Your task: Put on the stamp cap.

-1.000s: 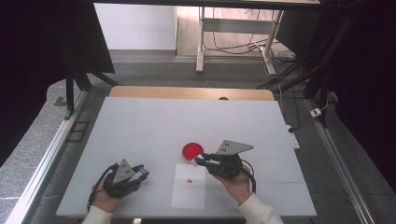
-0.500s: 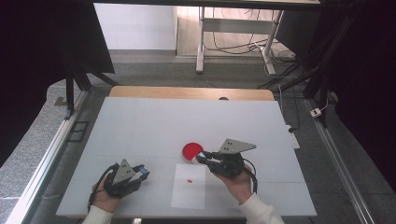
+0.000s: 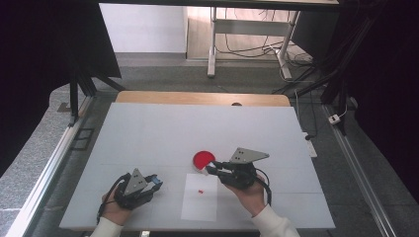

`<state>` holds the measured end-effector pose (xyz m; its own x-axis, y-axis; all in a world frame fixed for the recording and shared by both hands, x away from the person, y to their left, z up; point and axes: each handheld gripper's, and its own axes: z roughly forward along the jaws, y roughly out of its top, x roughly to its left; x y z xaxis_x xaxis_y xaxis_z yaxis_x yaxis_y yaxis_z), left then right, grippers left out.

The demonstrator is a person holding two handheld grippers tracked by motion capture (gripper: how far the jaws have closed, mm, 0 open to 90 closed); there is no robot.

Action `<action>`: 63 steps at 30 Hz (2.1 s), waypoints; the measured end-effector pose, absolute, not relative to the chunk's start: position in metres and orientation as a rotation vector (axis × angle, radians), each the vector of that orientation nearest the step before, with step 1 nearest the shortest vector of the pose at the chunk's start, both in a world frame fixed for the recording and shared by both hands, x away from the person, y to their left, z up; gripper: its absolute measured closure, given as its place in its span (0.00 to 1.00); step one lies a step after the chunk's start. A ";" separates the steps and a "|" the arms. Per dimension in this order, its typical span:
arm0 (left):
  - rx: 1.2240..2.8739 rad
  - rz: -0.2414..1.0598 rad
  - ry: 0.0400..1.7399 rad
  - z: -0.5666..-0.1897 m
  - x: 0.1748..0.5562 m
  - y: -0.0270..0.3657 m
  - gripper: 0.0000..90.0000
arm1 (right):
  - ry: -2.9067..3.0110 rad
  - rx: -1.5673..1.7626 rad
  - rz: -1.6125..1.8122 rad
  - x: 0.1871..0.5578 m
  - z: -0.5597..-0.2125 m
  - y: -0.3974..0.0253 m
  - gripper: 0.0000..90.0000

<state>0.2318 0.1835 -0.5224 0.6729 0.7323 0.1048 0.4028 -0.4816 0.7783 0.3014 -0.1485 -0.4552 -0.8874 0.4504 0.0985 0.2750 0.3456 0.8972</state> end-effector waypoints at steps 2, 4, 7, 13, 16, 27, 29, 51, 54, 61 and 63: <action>2.128 0.557 0.868 -0.523 0.232 0.182 0.71 | 2.438 0.664 1.570 0.301 -0.456 -0.148 0.83; 2.127 0.552 0.865 -0.523 0.232 0.180 0.71 | 2.440 0.661 1.568 0.301 -0.456 -0.148 0.83; 2.127 0.555 0.857 -0.523 0.233 0.177 0.71 | 2.438 0.664 1.574 0.301 -0.456 -0.147 0.83; 2.129 0.541 0.833 -0.521 0.233 0.170 0.71 | 2.439 0.664 1.569 0.301 -0.457 -0.147 0.83; 2.117 0.532 0.824 -0.520 0.231 0.168 0.71 | 2.438 0.660 1.570 0.301 -0.457 -0.146 0.83; 2.127 0.523 0.804 -0.520 0.232 0.161 0.71 | 2.442 0.656 1.573 0.299 -0.457 -0.144 0.83; 2.132 0.517 0.796 -0.520 0.233 0.158 0.71 | 2.443 0.654 1.572 0.299 -0.457 -0.143 0.83; 2.143 0.525 0.741 -0.520 0.247 0.129 0.71 | 2.434 0.658 1.596 0.296 -0.458 -0.140 0.83; 2.135 0.532 0.741 -0.519 0.248 0.127 0.71 | 2.432 0.660 1.597 0.296 -0.458 -0.140 0.83; 2.135 0.534 0.740 -0.520 0.251 0.121 0.71 | 2.443 0.660 1.590 0.296 -0.460 -0.138 0.83; 2.137 0.535 0.735 -0.520 0.252 0.117 0.71 | 2.445 0.658 1.588 0.296 -0.460 -0.137 0.83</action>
<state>0.2521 0.1168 -0.5203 0.7421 0.6585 0.1253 0.3219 -0.5141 0.7951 0.2961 -0.1374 -0.4602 -0.8918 0.4393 0.1080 0.2773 0.3421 0.8978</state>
